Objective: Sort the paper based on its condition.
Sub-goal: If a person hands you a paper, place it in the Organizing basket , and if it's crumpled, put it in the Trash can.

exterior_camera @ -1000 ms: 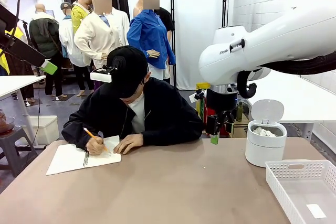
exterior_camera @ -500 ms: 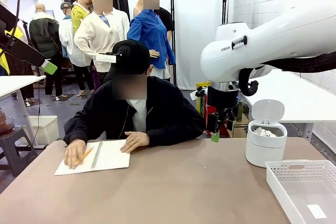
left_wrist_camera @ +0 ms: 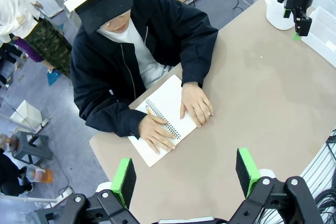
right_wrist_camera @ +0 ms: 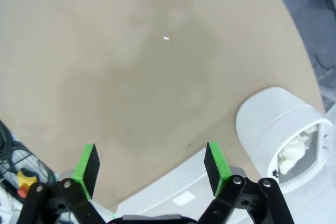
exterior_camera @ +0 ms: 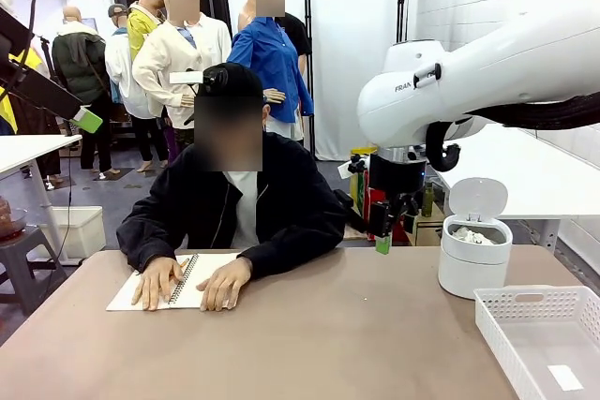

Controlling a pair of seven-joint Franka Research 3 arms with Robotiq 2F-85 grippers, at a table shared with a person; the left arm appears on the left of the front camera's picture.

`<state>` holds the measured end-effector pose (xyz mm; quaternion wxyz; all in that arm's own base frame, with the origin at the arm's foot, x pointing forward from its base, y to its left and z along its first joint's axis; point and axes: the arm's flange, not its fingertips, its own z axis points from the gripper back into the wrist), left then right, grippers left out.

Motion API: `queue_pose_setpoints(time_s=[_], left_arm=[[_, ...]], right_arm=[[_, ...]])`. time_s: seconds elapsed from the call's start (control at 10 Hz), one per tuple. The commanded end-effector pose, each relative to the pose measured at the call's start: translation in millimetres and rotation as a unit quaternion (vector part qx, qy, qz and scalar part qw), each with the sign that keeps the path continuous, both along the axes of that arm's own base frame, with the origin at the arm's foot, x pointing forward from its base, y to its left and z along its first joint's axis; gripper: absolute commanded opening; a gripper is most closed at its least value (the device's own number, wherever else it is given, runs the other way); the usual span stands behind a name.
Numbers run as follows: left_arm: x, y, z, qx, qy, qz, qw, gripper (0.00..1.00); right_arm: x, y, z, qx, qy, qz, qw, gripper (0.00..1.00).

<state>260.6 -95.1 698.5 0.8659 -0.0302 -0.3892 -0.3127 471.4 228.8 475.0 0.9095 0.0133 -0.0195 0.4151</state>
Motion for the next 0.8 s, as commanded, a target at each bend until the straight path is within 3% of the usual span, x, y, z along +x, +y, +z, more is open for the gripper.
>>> queue_pose_setpoints(time_s=[0.0, 0.3, 0.6, 0.7], left_arm=[[-0.3, 0.6, 0.3, 0.000, 0.000, 0.001, 1.000, 1.00], [-0.3, 0.6, 0.3, 0.000, 0.000, 0.001, 1.000, 1.00], [-0.3, 0.6, 0.3, 0.000, 0.000, 0.001, 1.000, 1.00], [-0.3, 0.6, 0.3, 0.000, 0.000, 0.001, 1.000, 1.00]], right_arm=[[-33.0, 15.8, 21.8, 0.059, -0.027, 0.080, 0.995, 1.00], [-64.7, 51.7, 78.1, 0.095, -0.085, 0.153, 0.980, 1.00], [-81.4, 69.0, 131.9, 0.127, -0.135, 0.187, 0.965, 1.00], [-93.0, 71.5, 148.9, 0.131, -0.169, 0.187, 0.959, 1.00]])
